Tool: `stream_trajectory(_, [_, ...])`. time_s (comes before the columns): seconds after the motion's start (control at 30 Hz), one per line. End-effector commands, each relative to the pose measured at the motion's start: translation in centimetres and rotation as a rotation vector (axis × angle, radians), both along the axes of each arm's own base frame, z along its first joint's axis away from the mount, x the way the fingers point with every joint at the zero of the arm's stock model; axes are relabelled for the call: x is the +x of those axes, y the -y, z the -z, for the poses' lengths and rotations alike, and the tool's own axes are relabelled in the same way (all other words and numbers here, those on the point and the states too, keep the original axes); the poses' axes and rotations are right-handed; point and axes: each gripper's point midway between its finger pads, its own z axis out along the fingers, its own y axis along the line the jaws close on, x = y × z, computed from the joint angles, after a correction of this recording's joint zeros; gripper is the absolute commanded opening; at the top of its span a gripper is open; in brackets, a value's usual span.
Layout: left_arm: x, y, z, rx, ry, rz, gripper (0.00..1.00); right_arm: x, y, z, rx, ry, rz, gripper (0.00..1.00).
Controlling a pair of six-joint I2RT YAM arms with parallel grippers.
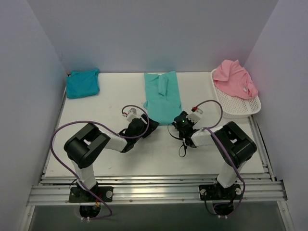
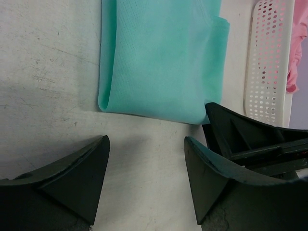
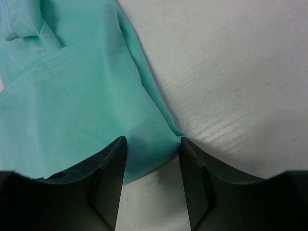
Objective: Fold and stack the t-shirts
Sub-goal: Fold the tshirt
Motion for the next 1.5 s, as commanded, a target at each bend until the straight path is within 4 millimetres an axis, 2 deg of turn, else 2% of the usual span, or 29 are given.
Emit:
stream_trajectory(0.0, [0.5,-0.9,0.2,0.05,-0.001,-0.023,0.73,-2.3,1.0,4.2,-0.07,-0.149,-0.022,0.43])
stream_trajectory(0.07, [0.7,-1.0,0.3,0.053,-0.001,-0.025,0.69,-2.2,0.9,4.5,-0.071,-0.153,-0.03,0.34])
stream_trajectory(0.27, [1.7,-2.2,0.3,0.066,0.003,-0.054,0.67,-1.9,1.1,4.7,-0.076,-0.16,-0.03,0.17])
stream_trajectory(0.47, [2.9,-3.9,0.7,0.091,0.0,-0.103,0.67,-1.9,1.4,4.8,-0.077,-0.163,-0.028,0.1])
stream_trajectory(0.53, [3.4,-3.8,1.2,0.098,-0.003,-0.112,0.67,-1.9,1.4,4.9,-0.076,-0.165,-0.031,0.09])
stream_trajectory(0.57, [3.5,-3.8,2.1,0.104,-0.018,-0.108,0.67,-1.9,1.3,5.0,-0.076,-0.168,-0.034,0.08])
stream_trajectory(0.8, [4.1,-2.3,3.9,0.073,-0.041,-0.078,0.62,-1.9,1.4,5.4,-0.079,-0.176,-0.034,0.05])
stream_trajectory(0.93, [3.9,-2.1,3.8,0.062,-0.044,-0.068,0.52,-1.8,1.5,5.6,-0.074,-0.177,-0.032,0.0])
stream_trajectory(1.2, [2.9,-2.6,2.6,0.096,-0.051,-0.081,0.03,-1.9,1.1,6.0,-0.063,-0.18,-0.043,0.0])
stream_trajectory(1.33, [2.5,-2.8,2.1,0.106,-0.041,-0.075,0.02,-2.6,1.1,5.4,-0.064,-0.171,-0.047,0.0])
stream_trajectory(1.43, [1.6,-2.7,1.2,0.107,-0.024,-0.063,0.02,-3.4,0.8,4.0,-0.063,-0.152,-0.053,0.0])
stream_trajectory(1.47, [1.3,-2.7,0.1,0.097,-0.007,-0.061,0.02,-3.9,0.3,2.8,-0.052,-0.129,-0.066,0.0])
